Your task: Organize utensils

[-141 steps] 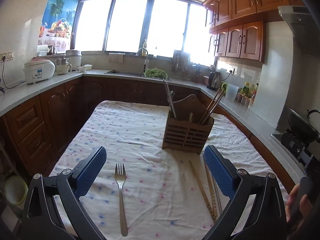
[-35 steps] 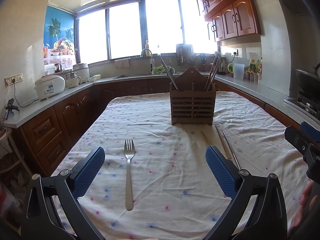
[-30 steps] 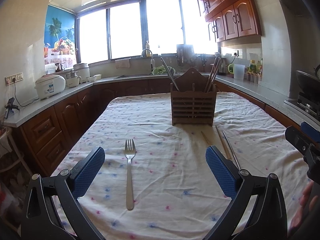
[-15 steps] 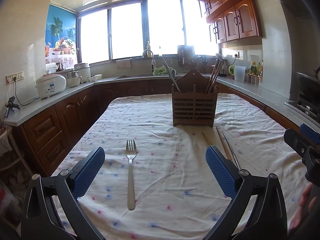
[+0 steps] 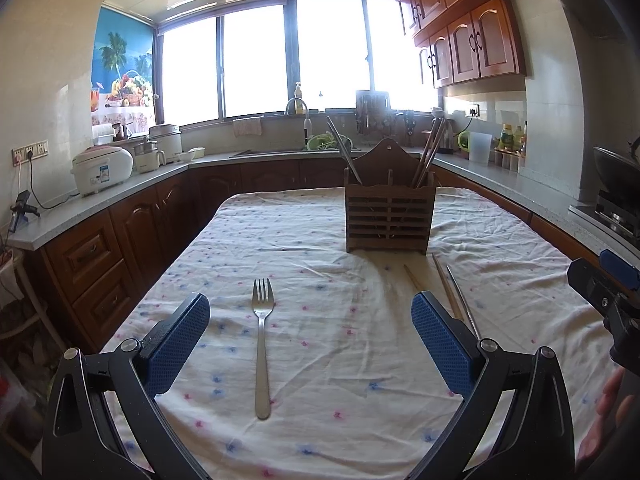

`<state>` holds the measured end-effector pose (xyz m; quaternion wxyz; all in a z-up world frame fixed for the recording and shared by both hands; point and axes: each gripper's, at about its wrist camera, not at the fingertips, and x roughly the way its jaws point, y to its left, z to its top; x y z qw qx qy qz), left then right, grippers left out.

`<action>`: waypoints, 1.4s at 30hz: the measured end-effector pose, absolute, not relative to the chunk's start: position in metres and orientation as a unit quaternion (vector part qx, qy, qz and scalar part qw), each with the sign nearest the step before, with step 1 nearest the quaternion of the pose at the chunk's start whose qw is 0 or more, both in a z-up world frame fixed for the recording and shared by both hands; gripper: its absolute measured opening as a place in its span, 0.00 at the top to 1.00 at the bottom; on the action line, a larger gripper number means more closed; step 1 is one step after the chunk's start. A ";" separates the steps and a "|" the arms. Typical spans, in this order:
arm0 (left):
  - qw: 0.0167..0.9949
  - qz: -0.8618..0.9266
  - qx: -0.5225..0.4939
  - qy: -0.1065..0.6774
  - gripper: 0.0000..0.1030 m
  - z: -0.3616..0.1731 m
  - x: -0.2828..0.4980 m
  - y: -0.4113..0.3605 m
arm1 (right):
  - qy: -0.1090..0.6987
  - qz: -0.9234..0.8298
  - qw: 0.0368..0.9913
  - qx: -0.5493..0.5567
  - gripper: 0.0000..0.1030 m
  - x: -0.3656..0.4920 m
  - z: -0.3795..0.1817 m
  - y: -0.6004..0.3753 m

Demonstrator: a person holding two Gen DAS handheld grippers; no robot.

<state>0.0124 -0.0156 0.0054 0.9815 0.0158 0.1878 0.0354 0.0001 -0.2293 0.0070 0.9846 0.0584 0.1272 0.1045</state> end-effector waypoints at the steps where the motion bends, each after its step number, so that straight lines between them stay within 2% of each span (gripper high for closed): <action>1: 0.981 0.035 0.015 0.188 0.00 0.005 0.013 -0.015 | 0.127 0.105 0.985 0.058 0.00 0.000 0.007 -0.229; 42: 0.980 0.030 0.004 0.195 0.00 0.003 0.020 -0.013 | 0.137 0.096 0.984 0.065 0.00 0.010 0.008 -0.233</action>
